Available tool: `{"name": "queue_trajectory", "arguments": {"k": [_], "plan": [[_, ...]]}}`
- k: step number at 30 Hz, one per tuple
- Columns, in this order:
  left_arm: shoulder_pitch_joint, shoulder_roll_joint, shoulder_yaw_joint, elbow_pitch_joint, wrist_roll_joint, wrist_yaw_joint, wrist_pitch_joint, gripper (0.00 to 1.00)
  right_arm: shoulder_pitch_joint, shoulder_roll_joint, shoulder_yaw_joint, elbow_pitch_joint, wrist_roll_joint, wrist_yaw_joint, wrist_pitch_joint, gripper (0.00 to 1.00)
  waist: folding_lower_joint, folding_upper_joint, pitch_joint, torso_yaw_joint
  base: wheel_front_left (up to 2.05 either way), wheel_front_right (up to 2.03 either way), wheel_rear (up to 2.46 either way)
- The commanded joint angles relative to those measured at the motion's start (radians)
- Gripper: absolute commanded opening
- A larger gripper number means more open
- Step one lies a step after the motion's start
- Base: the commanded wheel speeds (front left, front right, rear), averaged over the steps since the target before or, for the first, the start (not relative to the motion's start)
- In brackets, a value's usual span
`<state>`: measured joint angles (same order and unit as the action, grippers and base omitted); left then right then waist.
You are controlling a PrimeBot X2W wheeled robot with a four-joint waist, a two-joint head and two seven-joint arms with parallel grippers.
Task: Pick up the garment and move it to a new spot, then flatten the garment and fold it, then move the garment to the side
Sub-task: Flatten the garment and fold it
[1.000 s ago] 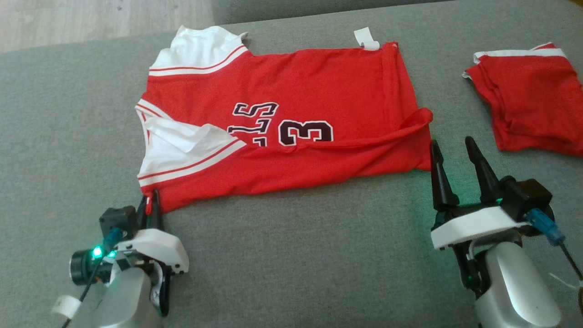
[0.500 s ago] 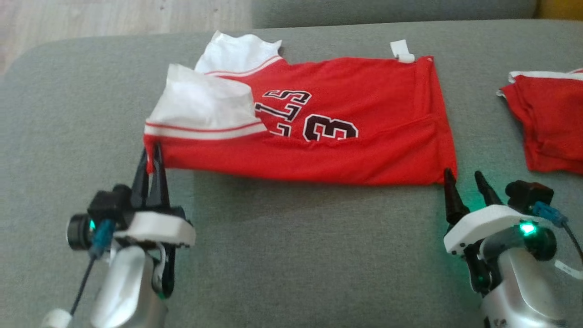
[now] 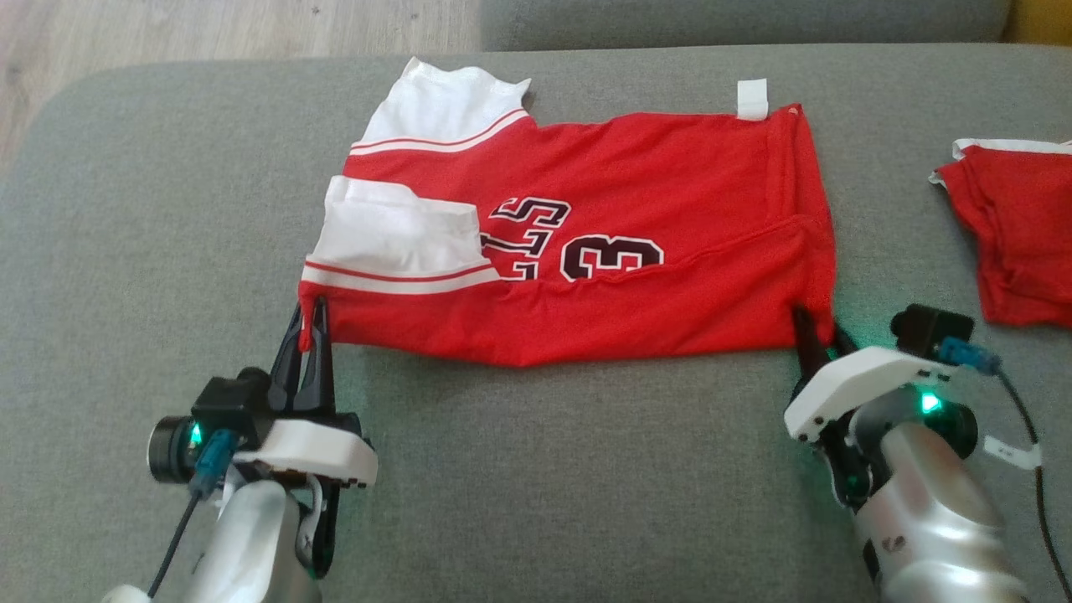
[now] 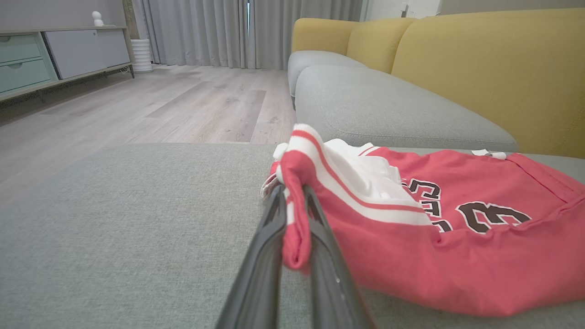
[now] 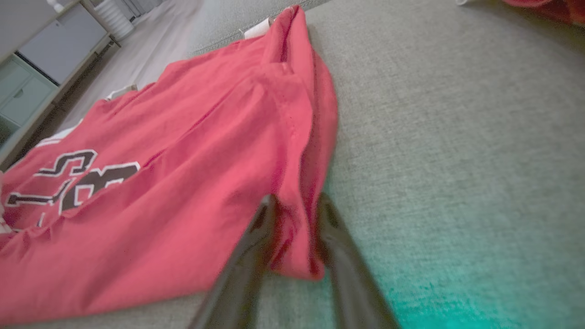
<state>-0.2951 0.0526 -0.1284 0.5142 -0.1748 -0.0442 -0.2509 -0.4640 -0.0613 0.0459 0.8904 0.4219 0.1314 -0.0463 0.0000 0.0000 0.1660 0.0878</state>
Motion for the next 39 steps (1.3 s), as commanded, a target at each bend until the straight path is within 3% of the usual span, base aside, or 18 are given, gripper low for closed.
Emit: {"name": "queue_trajectory", "arguments": {"k": [1,10,16,22,30,31,32,33,34,39], "plan": [[-0.019,0.011,0.034,-0.019,0.01,0.001,-0.011,0.0,-0.018,0.011,0.039,0.021,-0.044,-0.001,-0.023,0.0,0.0,0.0,-0.007,-0.003,0.0,0.0,0.0],[0.016,0.017,0.054,0.018,0.016,0.002,-0.011,0.0,-0.028,-0.021,-0.01,0.065,-0.278,-0.001,-0.105,0.0,0.0,0.0,-0.056,-0.028,0.0,0.0,0.0],[0.065,0.016,0.049,0.035,0.019,-0.007,-0.011,0.0,0.021,-0.052,-0.046,0.025,-0.364,-0.001,-0.071,0.0,0.0,0.0,-0.102,-0.046,0.0,0.0,0.0],[0.153,0.013,0.035,0.023,0.014,-0.008,-0.011,0.0,0.119,-0.066,-0.063,-0.067,-0.379,-0.001,0.014,0.0,0.0,0.0,-0.152,-0.059,0.0,0.0,0.0],[0.263,0.008,-0.005,-0.023,0.013,0.001,0.02,0.0,0.3,-0.06,-0.072,-0.28,-0.324,-0.001,0.145,0.0,0.0,0.0,-0.184,-0.056,0.0,0.0,0.0],[0.266,0.008,-0.011,-0.025,0.014,0.0,0.03,0.0,0.316,-0.059,-0.076,-0.308,-0.325,-0.001,0.151,0.84,0.0,0.0,-0.185,-0.055,0.0,0.0,0.0],[0.266,0.008,-0.013,-0.029,0.013,0.001,0.034,0.14,0.328,-0.054,-0.084,-0.333,-0.322,-0.001,0.155,1.0,0.0,0.0,-0.185,-0.054,0.0,0.0,0.0],[0.264,0.008,-0.013,-0.035,0.013,0.006,0.033,0.84,0.338,-0.047,-0.093,-0.359,-0.314,-0.001,0.156,1.0,0.0,0.0,-0.184,-0.053,0.0,0.0,0.0],[0.261,0.009,-0.014,-0.038,0.015,0.009,0.033,1.0,0.343,-0.037,-0.107,-0.384,-0.3,-0.001,0.153,1.0,0.0,0.0,-0.184,-0.053,0.0,0.0,0.0],[0.231,0.008,0.0,-0.062,0.003,0.036,0.023,1.0,0.339,-0.017,-0.119,-0.495,-0.296,-0.001,0.086,1.0,0.0,0.0,-0.171,-0.06,0.0,0.0,0.0]]}}
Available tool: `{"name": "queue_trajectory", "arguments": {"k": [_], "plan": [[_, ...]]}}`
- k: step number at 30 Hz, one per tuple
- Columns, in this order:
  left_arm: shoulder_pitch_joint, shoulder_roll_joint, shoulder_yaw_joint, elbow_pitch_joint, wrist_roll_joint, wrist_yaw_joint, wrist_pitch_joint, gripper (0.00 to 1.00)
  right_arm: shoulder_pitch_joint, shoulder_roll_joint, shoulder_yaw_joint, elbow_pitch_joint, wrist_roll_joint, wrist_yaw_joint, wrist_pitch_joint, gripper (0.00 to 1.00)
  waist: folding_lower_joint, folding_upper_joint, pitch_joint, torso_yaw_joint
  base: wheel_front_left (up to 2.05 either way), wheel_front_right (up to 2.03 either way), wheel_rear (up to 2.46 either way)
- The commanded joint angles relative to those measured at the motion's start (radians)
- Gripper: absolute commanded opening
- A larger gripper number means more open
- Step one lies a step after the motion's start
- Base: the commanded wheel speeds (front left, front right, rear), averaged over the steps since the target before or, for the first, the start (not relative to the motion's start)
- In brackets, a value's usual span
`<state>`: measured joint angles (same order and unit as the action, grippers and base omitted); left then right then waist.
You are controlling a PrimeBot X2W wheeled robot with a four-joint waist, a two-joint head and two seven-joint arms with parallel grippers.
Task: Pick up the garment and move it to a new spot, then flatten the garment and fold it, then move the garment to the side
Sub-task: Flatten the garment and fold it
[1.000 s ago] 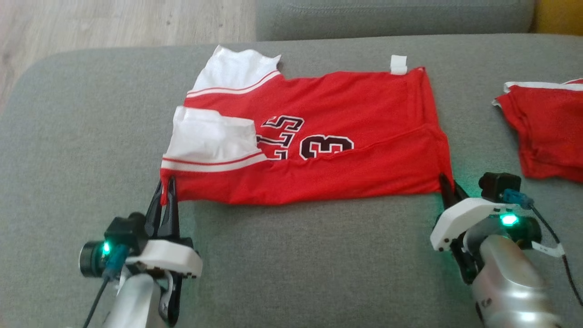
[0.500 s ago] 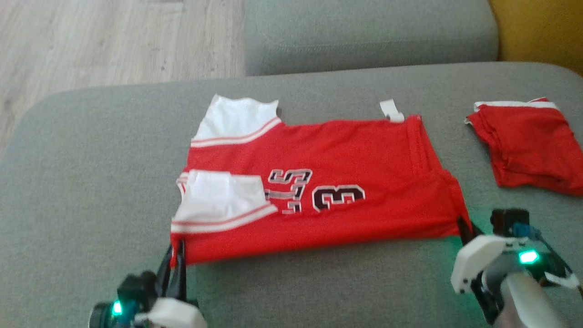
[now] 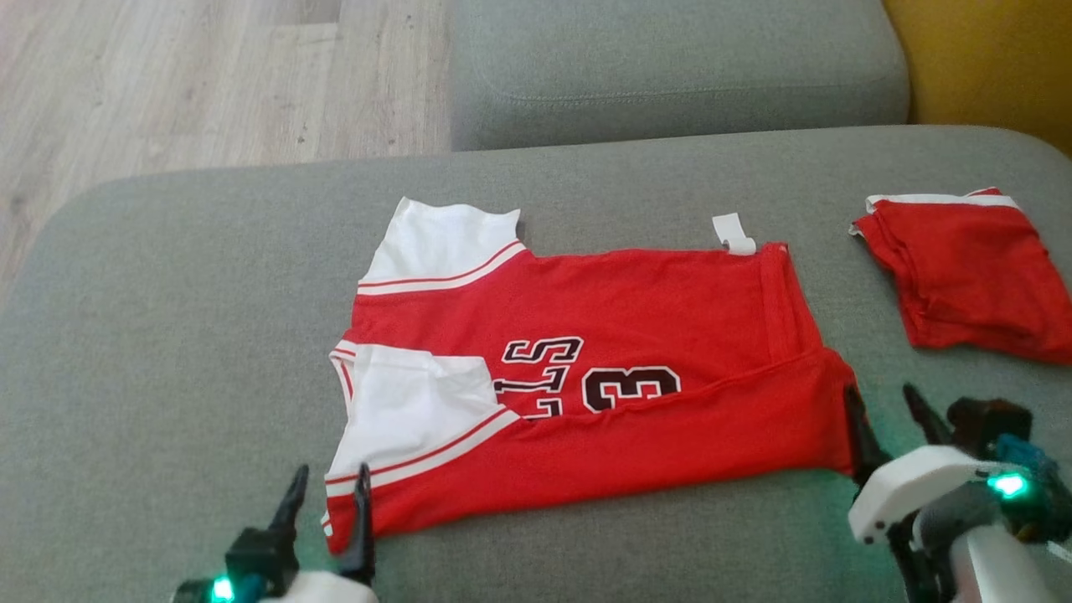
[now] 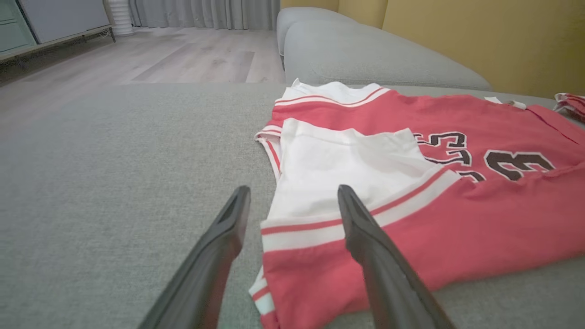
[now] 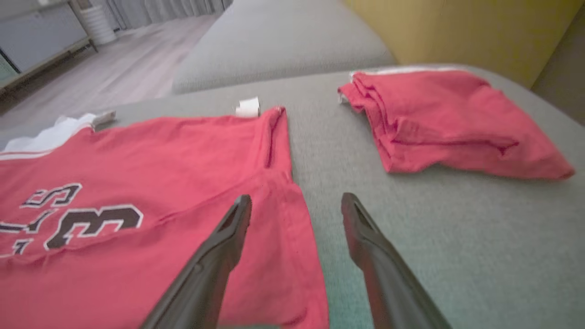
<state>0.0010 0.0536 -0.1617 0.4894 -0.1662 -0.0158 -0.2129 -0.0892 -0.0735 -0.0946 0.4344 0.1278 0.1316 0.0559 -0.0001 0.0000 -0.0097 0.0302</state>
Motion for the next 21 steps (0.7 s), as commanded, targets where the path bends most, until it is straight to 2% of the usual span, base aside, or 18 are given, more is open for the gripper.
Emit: {"name": "queue_trajectory", "arguments": {"k": [1,6,11,15,21], "plan": [[-0.075,0.006,0.04,-0.05,-0.012,0.013,-0.021,1.0,-0.041,-0.003,0.024,-0.057,-0.005,-0.001,-0.032,1.0,0.0001,0.0,0.009,-0.005,0.0,0.0,0.0],[-0.152,0.007,0.06,-0.155,-0.03,-0.002,-0.045,1.0,-0.084,0.004,0.035,-0.129,-0.013,-0.001,-0.091,1.0,0.0001,0.0,0.054,-0.019,0.0,0.0,0.0],[-0.248,0.034,0.059,-0.203,-0.023,-0.034,-0.048,1.0,-0.131,0.004,0.046,-0.16,-0.021,-0.001,-0.085,1.0,0.0001,0.0,0.114,-0.036,0.0,0.0,0.0],[-0.408,0.095,0.05,-0.178,-0.021,-0.071,0.006,1.0,-0.197,-0.009,0.072,-0.193,-0.032,-0.001,-0.07,1.0,0.0001,0.0,0.2,-0.061,0.0,0.0,0.0],[-0.7,0.237,-0.013,-0.042,-0.073,-0.112,0.218,1.0,-0.328,-0.033,0.11,-0.229,-0.03,-0.001,-0.054,1.0,0.0001,0.0,0.339,-0.115,0.0,0.0,0.0]]}}
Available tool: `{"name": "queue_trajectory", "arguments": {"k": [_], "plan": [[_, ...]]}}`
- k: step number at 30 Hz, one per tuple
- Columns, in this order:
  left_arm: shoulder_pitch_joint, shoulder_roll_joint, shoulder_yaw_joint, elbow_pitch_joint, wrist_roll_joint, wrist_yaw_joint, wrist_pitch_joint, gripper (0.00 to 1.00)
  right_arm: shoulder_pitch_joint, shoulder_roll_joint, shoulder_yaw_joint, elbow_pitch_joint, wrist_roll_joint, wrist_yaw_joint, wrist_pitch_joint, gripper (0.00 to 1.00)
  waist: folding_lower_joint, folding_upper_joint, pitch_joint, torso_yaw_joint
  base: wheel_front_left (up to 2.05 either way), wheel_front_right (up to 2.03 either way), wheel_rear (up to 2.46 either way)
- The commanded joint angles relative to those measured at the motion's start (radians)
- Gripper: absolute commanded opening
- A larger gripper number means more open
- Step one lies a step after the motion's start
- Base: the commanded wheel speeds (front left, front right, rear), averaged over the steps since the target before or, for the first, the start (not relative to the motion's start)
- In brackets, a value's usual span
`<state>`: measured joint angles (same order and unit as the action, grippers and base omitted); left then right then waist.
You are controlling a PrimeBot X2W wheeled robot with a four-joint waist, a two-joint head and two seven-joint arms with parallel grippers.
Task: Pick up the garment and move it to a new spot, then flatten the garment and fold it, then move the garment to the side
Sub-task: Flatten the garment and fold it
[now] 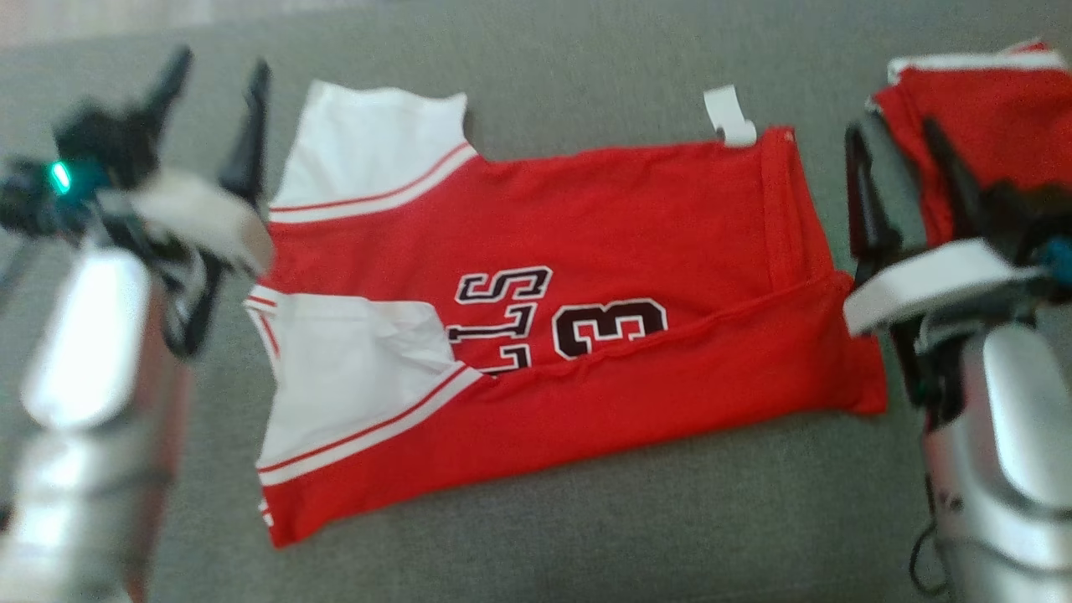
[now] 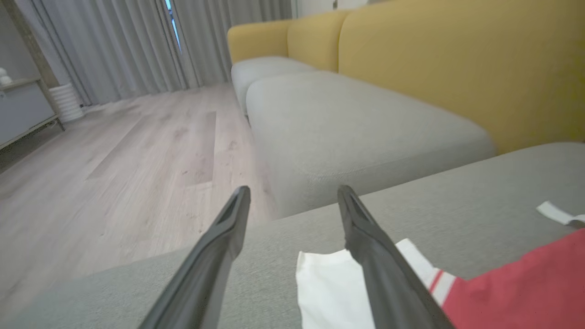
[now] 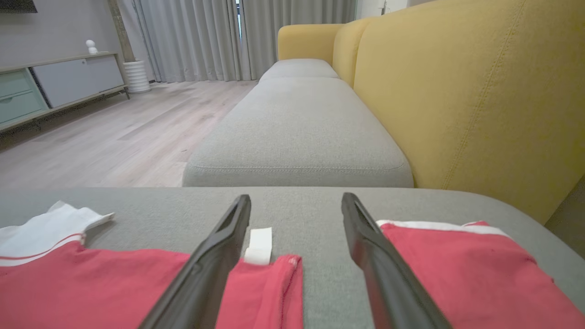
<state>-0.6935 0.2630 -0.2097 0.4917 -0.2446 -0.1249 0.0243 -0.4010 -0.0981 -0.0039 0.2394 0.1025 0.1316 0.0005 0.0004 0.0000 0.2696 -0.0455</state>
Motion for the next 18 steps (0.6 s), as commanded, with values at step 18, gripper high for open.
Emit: {"name": "queue_trajectory", "arguments": {"k": [18], "plan": [[-0.41,0.342,-0.4,0.158,-0.452,-0.006,0.445,1.0,-0.227,-0.016,0.08,-0.021,0.017,-0.001,-0.025,1.0,-0.0004,0.0,0.241,-0.148,0.0,0.0,0.0]]}}
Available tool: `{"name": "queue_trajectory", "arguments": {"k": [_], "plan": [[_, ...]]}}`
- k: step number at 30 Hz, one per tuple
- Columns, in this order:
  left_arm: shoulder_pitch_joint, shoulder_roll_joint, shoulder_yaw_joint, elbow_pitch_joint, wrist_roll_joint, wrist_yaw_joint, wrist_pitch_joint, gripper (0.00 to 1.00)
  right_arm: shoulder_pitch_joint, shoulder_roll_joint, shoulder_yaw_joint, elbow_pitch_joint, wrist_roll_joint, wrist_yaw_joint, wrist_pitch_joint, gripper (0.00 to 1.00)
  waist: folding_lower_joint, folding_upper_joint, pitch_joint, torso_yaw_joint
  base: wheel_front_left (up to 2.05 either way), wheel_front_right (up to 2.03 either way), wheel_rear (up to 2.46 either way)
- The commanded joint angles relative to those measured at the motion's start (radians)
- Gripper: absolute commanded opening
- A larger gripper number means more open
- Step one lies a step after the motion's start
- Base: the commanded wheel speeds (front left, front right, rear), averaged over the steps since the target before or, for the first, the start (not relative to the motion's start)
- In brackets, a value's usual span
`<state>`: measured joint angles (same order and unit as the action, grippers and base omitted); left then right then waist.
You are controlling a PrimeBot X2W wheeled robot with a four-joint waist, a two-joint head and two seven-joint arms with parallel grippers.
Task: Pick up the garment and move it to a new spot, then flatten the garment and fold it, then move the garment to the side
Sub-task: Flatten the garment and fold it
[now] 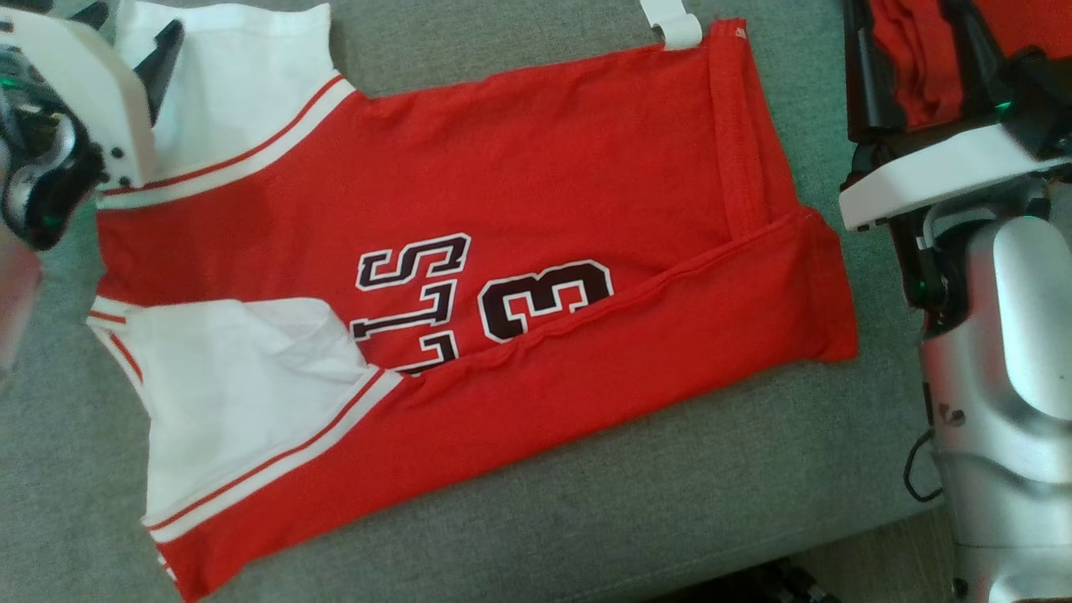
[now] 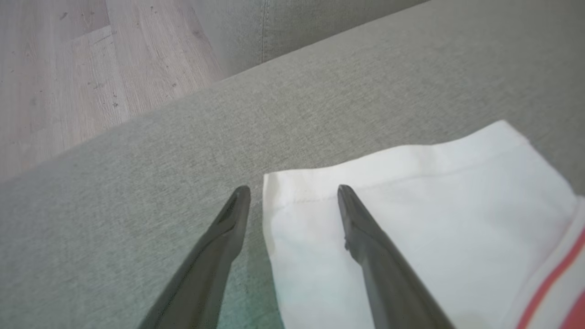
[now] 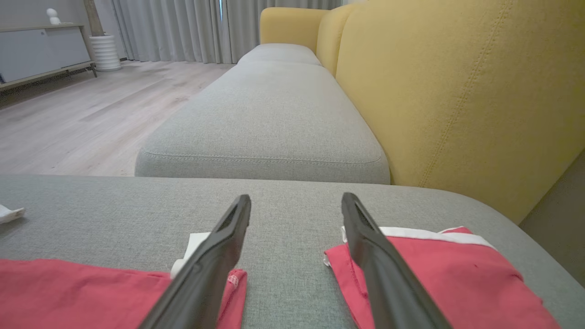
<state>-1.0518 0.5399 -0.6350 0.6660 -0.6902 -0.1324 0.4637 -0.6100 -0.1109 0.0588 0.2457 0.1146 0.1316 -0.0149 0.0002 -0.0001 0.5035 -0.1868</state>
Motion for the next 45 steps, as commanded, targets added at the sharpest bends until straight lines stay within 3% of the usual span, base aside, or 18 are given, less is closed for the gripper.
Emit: {"name": "queue_trajectory", "arguments": {"k": [1,14,15,16,21,24,31,45], "plan": [[-0.061,0.074,0.009,-0.01,-0.009,0.002,0.008,1.0,-0.02,-0.003,0.018,-0.027,0.004,-0.001,-0.011,1.0,-0.0002,0.0001,0.009,-0.008,0.0,0.0,0.0],[-0.089,0.086,-0.093,0.033,-0.162,0.002,0.066,1.0,-0.025,-0.009,0.028,-0.019,0.006,-0.001,-0.014,1.0,-0.0002,0.0001,0.028,-0.014,0.0,0.0,0.0],[-0.089,0.086,-0.103,0.026,-0.179,0.002,0.072,0.56,-0.026,-0.011,0.026,-0.018,0.005,-0.001,-0.012,1.0,-0.0002,0.0001,0.028,-0.012,0.0,0.0,0.0],[-0.088,0.085,-0.115,0.018,-0.193,0.002,0.075,0.0,-0.026,-0.014,0.024,-0.015,0.003,-0.001,-0.01,1.0,-0.0002,0.0001,0.028,-0.009,0.0,0.0,0.0],[-0.102,0.064,-0.1,0.044,-0.216,0.004,-0.039,0.0,-0.025,-0.041,0.039,0.009,0.006,-0.001,0.016,1.0,-0.0002,0.0001,0.002,0.027,0.0,0.0,0.0],[-0.108,0.029,-0.113,0.064,-0.162,0.004,-0.181,0.0,-0.033,-0.099,0.063,0.052,0.004,-0.001,0.08,1.0,-0.0002,0.0001,-0.036,0.078,0.0,0.0,0.0],[-0.049,-0.023,-0.127,0.029,-0.151,0.003,-0.36,0.0,-0.085,-0.193,0.129,0.153,0.079,-0.001,0.226,1.0,-0.0002,0.0001,-0.097,0.183,0.0,0.0,0.0],[0.062,-0.059,-0.249,-0.151,-0.137,0.002,-0.417,0.0,-0.158,-0.364,0.31,0.343,0.385,-0.001,0.417,1.0,-0.0002,0.0001,-0.127,0.313,0.0,0.0,0.0]]}}
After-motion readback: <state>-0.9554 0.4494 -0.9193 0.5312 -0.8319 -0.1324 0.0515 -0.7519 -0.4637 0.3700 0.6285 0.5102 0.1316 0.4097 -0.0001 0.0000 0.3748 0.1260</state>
